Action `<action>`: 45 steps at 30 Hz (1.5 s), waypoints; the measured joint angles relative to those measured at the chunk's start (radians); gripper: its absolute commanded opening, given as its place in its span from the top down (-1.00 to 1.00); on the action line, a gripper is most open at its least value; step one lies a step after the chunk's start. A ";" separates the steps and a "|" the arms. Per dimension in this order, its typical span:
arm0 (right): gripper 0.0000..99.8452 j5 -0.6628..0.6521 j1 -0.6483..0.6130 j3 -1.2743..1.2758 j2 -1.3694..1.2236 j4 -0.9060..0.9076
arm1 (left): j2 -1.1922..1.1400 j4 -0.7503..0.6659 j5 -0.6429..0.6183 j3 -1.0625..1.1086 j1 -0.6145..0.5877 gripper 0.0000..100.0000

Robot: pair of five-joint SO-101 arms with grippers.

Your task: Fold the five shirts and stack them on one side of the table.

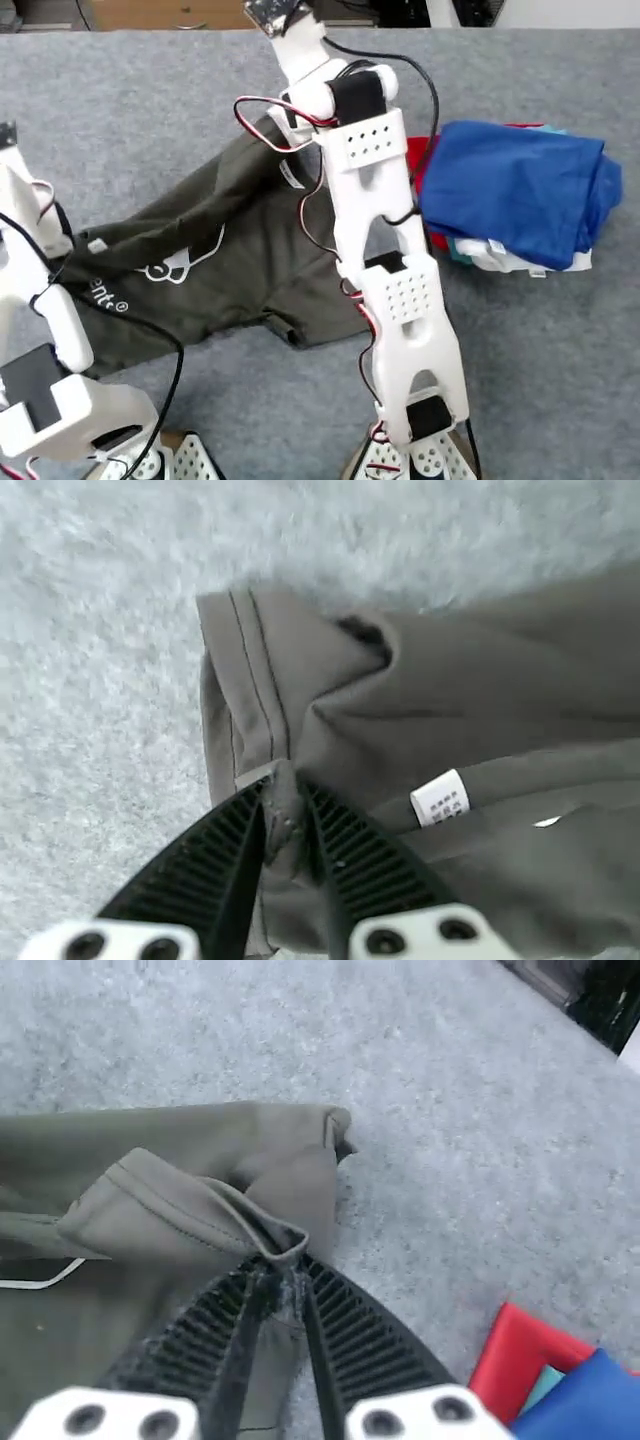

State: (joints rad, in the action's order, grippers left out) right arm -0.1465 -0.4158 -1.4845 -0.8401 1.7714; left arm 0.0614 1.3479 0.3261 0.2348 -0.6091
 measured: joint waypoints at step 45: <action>1.00 -0.075 0.127 2.159 1.119 -0.675 | 0.358 0.054 0.233 0.532 -0.054 0.96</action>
State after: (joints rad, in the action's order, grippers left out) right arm -0.2217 -0.2885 0.6743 0.2785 1.0963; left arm 0.4189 1.4016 0.5593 0.7672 -0.6628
